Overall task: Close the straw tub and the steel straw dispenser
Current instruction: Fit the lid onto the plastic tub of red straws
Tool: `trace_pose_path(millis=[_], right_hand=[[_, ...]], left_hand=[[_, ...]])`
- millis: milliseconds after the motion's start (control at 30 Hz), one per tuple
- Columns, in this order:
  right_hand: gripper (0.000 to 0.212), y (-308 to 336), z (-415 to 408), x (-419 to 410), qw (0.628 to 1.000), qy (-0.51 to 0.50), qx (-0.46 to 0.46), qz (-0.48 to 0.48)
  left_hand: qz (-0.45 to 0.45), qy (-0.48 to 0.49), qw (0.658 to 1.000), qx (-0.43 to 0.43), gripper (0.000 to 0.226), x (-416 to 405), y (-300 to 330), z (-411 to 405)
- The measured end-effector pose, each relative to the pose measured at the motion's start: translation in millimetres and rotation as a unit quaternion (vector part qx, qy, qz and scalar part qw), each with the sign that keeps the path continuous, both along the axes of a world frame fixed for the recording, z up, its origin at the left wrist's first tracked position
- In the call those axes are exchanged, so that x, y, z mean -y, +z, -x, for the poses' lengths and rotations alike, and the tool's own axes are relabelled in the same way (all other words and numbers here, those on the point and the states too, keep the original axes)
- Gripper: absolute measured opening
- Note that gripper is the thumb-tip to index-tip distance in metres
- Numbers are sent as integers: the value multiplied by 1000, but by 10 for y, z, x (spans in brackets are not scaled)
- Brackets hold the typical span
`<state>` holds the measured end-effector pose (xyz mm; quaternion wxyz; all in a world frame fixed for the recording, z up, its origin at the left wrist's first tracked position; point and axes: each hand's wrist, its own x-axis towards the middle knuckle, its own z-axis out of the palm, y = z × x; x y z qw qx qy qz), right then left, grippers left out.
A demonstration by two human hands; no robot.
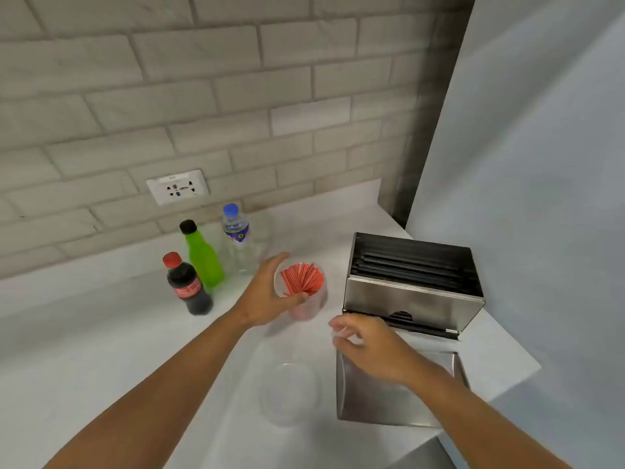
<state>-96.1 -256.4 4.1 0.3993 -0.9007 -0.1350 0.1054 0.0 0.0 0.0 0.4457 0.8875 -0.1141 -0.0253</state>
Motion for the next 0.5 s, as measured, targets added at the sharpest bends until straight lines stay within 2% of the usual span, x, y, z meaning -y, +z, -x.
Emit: trace_pose_path(millis=[100, 200, 300, 500], right_hand=[[37, -140, -30, -207, 998, 33, 2, 61], [41, -268, -13, -387, 989, 68, 11, 133], [42, -352, 3, -528, 973, 102, 29, 203], [36, -495, 7, -668, 939, 121, 77, 313]], left_hand=[[28, -6, 998, -60, 127, -20, -68, -58], [40, -21, 995, -90, 132, -9, -219, -91], [90, -17, 989, -120, 135, 8, -323, -101], [114, 1, 989, -93, 100, 70, -365, -81]])
